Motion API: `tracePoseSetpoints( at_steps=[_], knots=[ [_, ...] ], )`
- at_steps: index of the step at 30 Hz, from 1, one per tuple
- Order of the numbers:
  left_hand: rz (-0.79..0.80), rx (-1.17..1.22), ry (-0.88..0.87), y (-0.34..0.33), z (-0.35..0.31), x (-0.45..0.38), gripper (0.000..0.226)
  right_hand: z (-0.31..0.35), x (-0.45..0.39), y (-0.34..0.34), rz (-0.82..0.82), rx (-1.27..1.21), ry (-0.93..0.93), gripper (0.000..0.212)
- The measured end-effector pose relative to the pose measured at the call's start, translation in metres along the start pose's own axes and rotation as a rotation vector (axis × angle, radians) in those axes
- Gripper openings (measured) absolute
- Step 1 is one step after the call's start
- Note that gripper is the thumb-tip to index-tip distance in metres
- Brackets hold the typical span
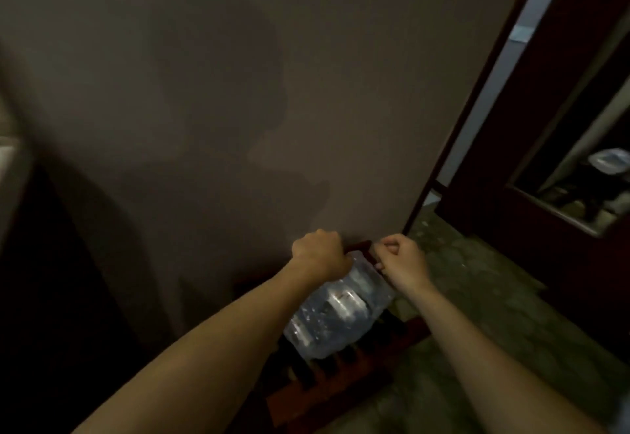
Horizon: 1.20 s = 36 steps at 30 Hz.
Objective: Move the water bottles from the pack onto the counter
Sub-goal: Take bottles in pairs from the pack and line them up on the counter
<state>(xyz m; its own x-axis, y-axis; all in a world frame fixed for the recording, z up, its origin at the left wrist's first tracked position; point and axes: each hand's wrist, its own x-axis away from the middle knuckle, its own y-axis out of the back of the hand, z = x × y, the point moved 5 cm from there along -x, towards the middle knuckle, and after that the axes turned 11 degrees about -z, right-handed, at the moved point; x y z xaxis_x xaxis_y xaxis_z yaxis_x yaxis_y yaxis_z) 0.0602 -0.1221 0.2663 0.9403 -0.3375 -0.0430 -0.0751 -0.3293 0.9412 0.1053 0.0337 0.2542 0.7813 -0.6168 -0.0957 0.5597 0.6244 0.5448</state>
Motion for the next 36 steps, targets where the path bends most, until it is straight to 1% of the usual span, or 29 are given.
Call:
tracePoseSetpoints(
  at_steps=[4,6,8,13,17,21,24,26,28,29,31,32,34,36],
  knots=[
    [0.12,0.029,0.005,-0.067,-0.008,-0.047,0.041,-0.05,-0.041,-0.014,0.029,0.028,-0.132,0.005],
    [0.264,0.041,0.007,-0.107,-0.011,-0.058,0.041,-0.077,-0.05,-0.032,0.119,0.084,-0.21,0.014],
    [0.404,0.057,0.01,-0.143,-0.011,-0.066,0.045,-0.099,-0.057,-0.051,0.191,0.126,-0.251,0.023],
    [0.497,0.168,0.085,-0.197,0.007,-0.086,0.047,-0.137,-0.079,-0.095,0.342,0.228,-0.298,0.032],
    [0.614,0.216,0.113,-0.23,0.022,-0.101,0.05,-0.163,-0.094,-0.126,0.462,0.301,-0.299,0.043],
    [0.647,0.241,0.154,-0.25,0.03,-0.11,0.045,-0.187,-0.107,-0.157,0.581,0.407,-0.25,0.042],
    [0.656,0.291,0.234,-0.267,0.036,-0.116,0.044,-0.211,-0.117,-0.178,0.67,0.447,-0.284,0.035],
    [0.645,0.334,0.313,-0.28,0.04,-0.118,0.043,-0.224,-0.122,-0.19,0.725,0.49,-0.274,0.03],
    [0.62,0.379,0.438,-0.294,0.043,-0.122,0.041,-0.239,-0.126,-0.203,0.823,0.523,-0.244,0.022],
    [0.605,0.404,0.509,-0.303,0.043,-0.123,0.039,-0.247,-0.126,-0.209,0.879,0.535,-0.23,0.022],
    [0.591,0.433,0.595,-0.321,0.04,-0.124,0.036,-0.264,-0.126,-0.218,0.997,0.596,-0.207,0.041],
    [0.583,0.449,0.631,-0.329,0.037,-0.124,0.035,-0.273,-0.127,-0.22,1.045,0.629,-0.2,0.045],
    [0.532,0.454,0.729,-0.346,0.036,-0.124,0.037,-0.289,-0.132,-0.226,1.109,0.684,-0.188,0.047],
    [0.484,0.409,0.808,-0.362,0.039,-0.122,0.039,-0.302,-0.136,-0.23,1.15,0.71,-0.163,0.05]
  ],
)
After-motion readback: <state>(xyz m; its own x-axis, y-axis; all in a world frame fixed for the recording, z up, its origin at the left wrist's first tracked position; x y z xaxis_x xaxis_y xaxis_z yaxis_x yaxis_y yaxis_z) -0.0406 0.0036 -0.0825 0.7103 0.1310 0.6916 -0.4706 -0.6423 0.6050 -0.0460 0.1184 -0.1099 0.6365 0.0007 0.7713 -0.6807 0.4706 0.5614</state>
